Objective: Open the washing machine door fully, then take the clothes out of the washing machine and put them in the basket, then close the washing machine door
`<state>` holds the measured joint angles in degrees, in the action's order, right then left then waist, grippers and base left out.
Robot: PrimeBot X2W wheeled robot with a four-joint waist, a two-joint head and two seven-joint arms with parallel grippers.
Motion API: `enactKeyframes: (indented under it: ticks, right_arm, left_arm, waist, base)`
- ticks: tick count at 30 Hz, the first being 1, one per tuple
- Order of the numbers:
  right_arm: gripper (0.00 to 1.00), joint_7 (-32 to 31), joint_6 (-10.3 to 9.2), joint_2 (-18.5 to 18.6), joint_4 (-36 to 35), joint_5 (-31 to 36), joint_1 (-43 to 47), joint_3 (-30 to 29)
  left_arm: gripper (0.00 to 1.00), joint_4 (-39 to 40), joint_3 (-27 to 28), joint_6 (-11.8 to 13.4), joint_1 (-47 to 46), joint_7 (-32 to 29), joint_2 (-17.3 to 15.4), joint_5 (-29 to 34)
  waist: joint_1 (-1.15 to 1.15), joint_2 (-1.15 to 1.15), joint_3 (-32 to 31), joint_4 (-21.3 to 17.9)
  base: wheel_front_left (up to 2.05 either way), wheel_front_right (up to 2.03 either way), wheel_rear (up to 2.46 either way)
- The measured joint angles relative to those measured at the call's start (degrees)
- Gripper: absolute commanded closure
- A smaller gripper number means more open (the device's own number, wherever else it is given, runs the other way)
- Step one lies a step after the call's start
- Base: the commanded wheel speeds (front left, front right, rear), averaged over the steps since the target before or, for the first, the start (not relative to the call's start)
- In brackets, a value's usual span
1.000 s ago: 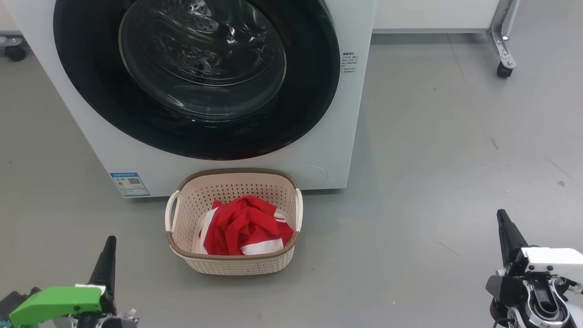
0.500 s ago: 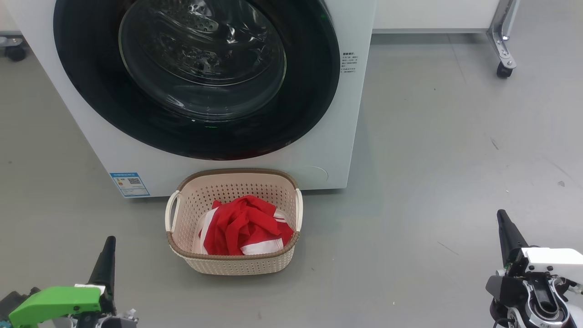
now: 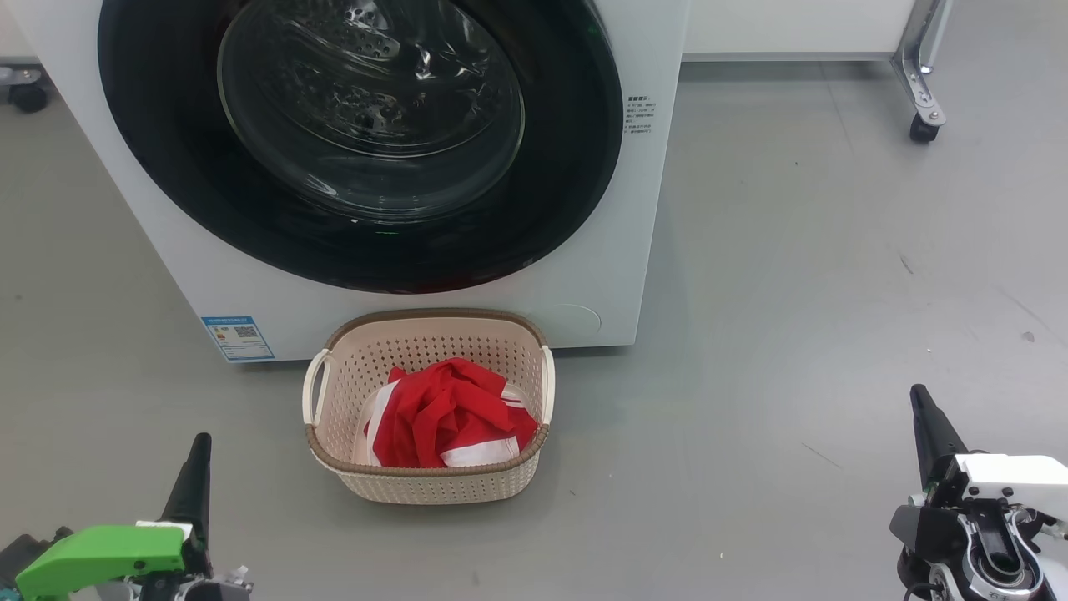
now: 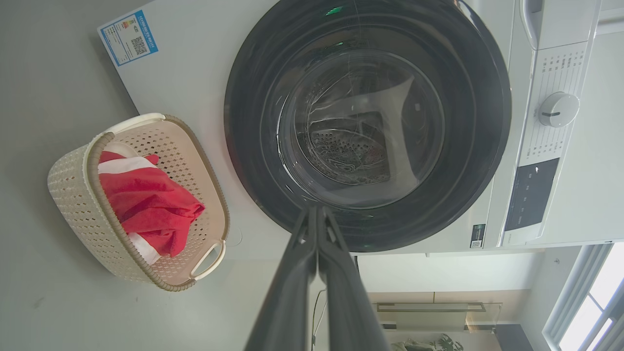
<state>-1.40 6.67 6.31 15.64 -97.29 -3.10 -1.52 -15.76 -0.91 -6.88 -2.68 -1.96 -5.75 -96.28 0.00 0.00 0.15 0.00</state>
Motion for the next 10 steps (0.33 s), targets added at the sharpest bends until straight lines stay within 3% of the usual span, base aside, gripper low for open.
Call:
enactKeyframes:
  ticks: [10]
  right_arm:
    - [1.00,-0.1,0.27,0.0,0.1,0.0,0.0,0.0]
  left_arm:
    - [1.00,-0.1,0.1,0.0,0.0,0.0,0.0,0.0]
  waist:
    - [0.00,0.00,0.0,0.0]
  base:
    - [0.00,0.00,0.00]
